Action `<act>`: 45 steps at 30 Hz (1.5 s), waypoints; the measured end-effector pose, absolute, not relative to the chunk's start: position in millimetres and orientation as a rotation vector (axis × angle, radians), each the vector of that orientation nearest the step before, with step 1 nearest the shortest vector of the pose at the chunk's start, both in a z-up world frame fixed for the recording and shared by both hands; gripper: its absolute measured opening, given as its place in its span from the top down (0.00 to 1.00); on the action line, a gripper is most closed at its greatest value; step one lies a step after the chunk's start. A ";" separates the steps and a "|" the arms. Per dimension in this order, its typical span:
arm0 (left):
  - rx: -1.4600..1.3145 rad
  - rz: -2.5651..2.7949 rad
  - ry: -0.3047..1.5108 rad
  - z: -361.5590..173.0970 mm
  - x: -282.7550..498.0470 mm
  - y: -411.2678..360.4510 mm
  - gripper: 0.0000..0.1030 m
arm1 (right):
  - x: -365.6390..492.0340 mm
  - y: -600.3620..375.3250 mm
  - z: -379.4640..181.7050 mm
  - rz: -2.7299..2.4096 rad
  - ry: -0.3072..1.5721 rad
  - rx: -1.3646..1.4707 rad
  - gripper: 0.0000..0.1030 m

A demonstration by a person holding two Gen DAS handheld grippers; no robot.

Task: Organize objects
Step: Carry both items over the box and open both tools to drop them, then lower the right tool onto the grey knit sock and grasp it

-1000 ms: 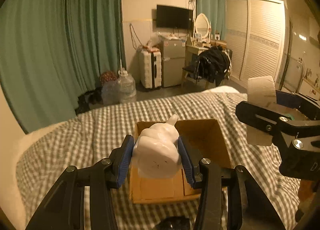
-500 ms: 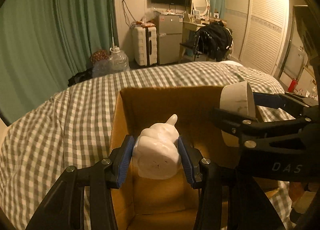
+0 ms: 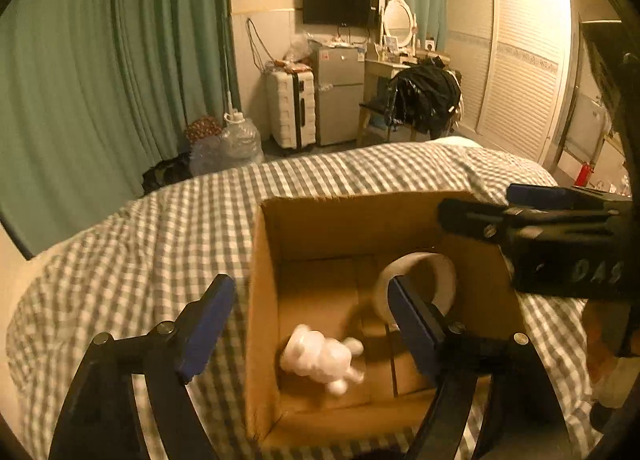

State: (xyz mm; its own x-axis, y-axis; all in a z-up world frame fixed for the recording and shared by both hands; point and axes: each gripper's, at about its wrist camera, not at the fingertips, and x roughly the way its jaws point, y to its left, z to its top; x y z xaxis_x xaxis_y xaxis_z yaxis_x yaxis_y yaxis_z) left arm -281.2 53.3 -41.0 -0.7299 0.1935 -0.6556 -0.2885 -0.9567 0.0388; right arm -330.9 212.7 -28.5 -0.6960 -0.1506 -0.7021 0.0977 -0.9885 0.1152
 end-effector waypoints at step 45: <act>-1.139 2.939 0.232 -99.9 -83.4 -23.3 0.02 | -82.3 121.5 -114.3 -2.506 0.243 1.337 0.09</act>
